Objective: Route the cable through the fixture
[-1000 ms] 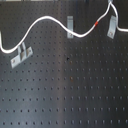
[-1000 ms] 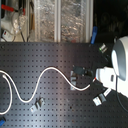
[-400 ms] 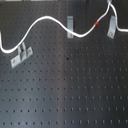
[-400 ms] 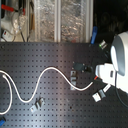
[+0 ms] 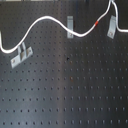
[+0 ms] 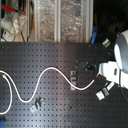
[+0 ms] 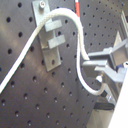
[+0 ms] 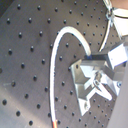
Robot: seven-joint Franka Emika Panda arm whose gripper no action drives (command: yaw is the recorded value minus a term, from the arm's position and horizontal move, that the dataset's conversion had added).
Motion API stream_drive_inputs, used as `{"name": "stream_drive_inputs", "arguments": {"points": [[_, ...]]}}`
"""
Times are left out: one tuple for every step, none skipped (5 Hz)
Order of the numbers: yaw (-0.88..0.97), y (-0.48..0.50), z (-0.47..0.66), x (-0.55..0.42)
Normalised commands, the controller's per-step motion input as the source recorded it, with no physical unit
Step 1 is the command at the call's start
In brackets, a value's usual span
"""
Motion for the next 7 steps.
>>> {"name": "stream_drive_inputs", "arguments": {"points": [[0.01, -0.037, -0.03, -0.394], [0.01, 0.037, -0.07, -0.299], [0.01, 0.043, -0.08, -0.342], [0.03, 0.063, -0.1, -0.479], [0.02, 0.052, -0.18, -0.316], [0.07, 0.134, -0.16, -0.309], [0.09, 0.156, -0.05, 0.021]]}}
